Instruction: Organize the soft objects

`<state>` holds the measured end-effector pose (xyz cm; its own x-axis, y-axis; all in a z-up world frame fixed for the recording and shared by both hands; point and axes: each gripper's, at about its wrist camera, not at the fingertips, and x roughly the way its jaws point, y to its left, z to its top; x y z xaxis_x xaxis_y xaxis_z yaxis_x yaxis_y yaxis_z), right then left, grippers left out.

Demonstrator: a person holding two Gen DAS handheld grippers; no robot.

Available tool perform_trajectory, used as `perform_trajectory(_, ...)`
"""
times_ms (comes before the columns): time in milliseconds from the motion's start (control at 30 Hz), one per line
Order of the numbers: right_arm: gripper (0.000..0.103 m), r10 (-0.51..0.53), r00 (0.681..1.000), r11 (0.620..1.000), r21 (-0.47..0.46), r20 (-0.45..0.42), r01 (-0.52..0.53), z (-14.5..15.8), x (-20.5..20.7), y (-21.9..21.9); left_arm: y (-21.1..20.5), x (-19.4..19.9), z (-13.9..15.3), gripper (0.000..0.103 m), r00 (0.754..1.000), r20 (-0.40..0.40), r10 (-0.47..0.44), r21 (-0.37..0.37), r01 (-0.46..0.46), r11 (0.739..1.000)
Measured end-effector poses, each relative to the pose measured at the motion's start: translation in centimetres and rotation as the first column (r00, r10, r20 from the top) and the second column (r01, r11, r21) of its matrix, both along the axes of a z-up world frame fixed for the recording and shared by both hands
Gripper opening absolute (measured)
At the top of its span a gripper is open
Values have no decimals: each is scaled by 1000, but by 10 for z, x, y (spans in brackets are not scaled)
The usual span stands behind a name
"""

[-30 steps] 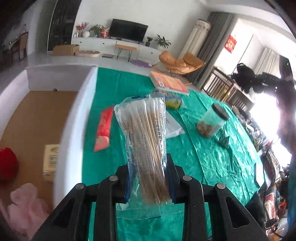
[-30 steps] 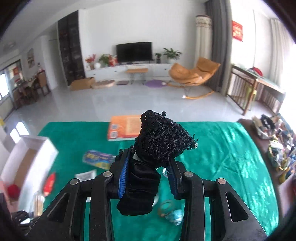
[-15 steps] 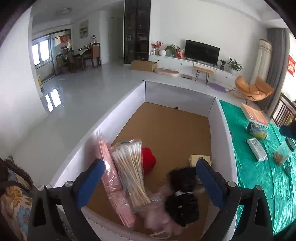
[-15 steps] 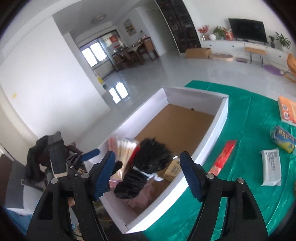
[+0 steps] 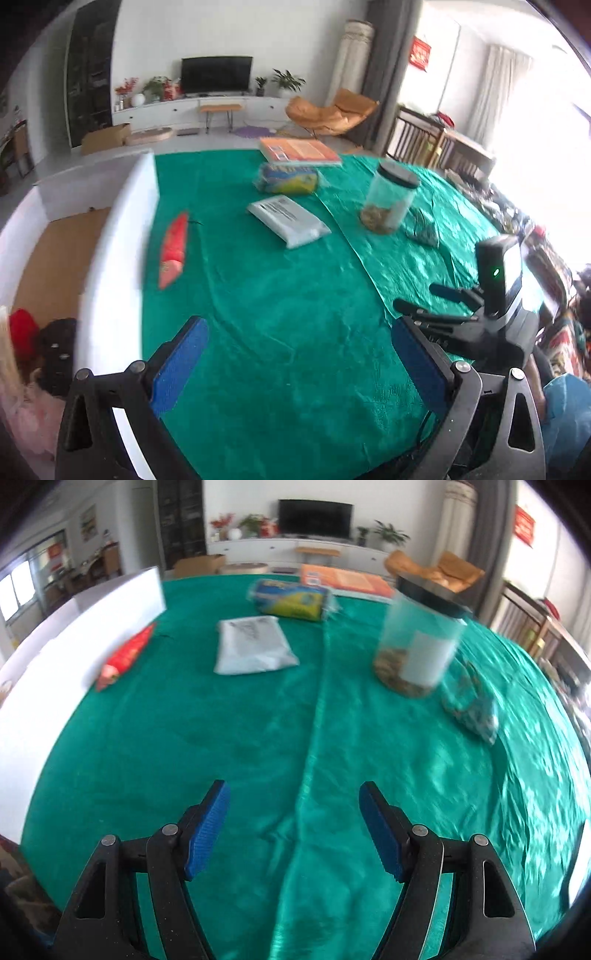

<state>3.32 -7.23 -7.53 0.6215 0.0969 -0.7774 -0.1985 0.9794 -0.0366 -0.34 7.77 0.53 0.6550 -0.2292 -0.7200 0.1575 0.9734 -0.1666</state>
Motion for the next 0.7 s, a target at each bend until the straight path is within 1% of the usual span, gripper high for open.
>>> perform_trajectory(100,75,-99,995,995,18,16,98,-3,2,-31,-25,33,-41,99,997,-73,-5,32,7,999)
perform_trajectory(167,75,-137,990,991,-1,25,137,-9,5,-45,-31,49,-57,99,996,-89,13,35,-10,999)
perform_trajectory(233,75,-160,987,987,-13,23,160,-13,3,-54,-36,61,-71,99,996,-91,23,42,-19,999)
perform_trajectory(267,75,-166,986,986,-10,11,166,-16,3,-56,-38,67,-76,99,995,-95,28,56,-23,998)
perform_trajectory(300,75,-170,985,985,21,4,170,-16,3,-61,-40,72,-82,99,994,-99,33,76,-26,997)
perform_trajectory(367,75,-174,985,984,29,7,174,-15,5,-64,-42,78,-94,99,993,-111,40,121,-26,992)
perform_trajectory(400,76,-171,985,985,30,1,171,-17,5,-65,-41,80,-99,99,991,-122,47,137,-31,990)
perform_trajectory(433,76,-169,986,985,27,3,169,-17,4,-64,-42,79,-99,99,993,-104,56,157,-39,987)
perform_trajectory(533,78,-164,986,986,26,1,164,-18,4,-63,-45,81,-103,100,993,-102,59,178,-40,983)
perform_trajectory(567,78,-163,987,986,24,0,163,-18,4,-62,-45,82,-104,103,993,-106,55,177,-36,984)
perform_trajectory(700,81,-155,988,988,22,-5,156,-19,5,-60,-44,84,-104,103,993,-107,56,178,-36,983)
